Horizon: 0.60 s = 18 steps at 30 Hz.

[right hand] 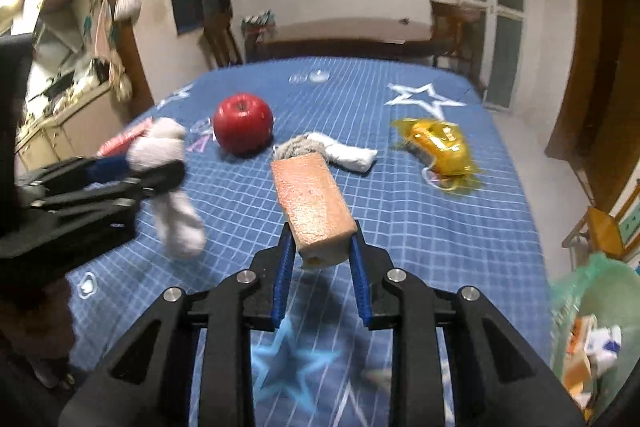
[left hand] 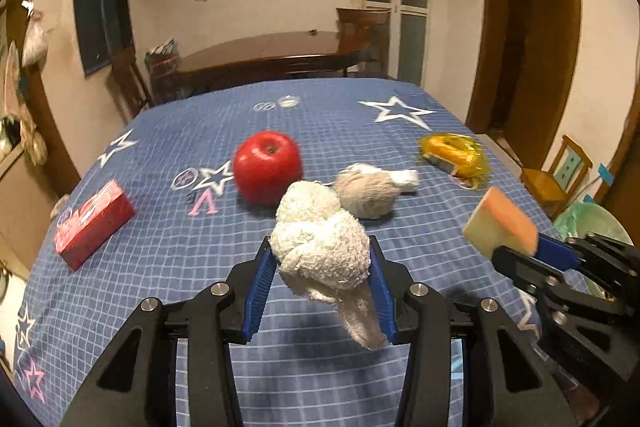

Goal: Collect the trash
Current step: 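Grasp the white yarn ball with the left tool while the right tool grasps the orange sponge, then carry the white yarn ball and orange sponge over the green bin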

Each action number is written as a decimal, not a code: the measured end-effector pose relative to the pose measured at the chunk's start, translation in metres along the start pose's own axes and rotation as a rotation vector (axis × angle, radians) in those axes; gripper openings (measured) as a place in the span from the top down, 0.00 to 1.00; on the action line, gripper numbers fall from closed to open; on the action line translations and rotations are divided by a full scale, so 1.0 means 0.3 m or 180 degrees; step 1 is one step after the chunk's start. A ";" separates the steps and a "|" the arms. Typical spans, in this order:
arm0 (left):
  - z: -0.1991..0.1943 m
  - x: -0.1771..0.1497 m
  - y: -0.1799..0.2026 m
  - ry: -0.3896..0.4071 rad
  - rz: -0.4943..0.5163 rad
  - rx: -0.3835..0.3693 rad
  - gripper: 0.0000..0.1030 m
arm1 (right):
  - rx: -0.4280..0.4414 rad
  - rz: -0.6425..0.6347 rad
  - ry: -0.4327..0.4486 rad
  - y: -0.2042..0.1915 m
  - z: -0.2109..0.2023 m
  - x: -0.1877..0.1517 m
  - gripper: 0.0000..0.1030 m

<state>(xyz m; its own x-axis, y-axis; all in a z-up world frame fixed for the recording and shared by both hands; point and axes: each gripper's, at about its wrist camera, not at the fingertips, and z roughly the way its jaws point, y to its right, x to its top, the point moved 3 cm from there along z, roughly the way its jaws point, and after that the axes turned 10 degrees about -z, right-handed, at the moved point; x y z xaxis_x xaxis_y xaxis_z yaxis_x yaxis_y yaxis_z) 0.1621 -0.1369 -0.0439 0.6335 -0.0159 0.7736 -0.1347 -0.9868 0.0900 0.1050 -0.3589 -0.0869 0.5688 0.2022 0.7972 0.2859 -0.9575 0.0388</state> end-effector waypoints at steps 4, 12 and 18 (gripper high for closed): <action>-0.031 -0.010 0.074 0.0082 0.0153 -0.0031 0.55 | -0.0111 0.0205 0.0139 0.046 -0.105 -0.025 0.75; -0.076 -0.007 0.238 0.0210 0.0432 -0.0135 0.55 | -0.0376 0.0427 0.0307 0.154 -0.252 -0.066 0.76; -0.095 0.002 0.390 0.0282 0.0669 -0.0277 0.55 | -0.0618 0.0601 0.0390 0.263 -0.359 -0.104 0.75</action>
<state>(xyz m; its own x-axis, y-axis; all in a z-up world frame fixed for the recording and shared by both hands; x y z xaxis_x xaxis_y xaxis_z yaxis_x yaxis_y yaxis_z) 0.1250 -0.2478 -0.0148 0.5159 -0.2014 0.8327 -0.3240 -0.9456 -0.0279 0.0268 -0.4630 -0.0439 0.4972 0.0017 0.8676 0.0244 -0.9996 -0.0120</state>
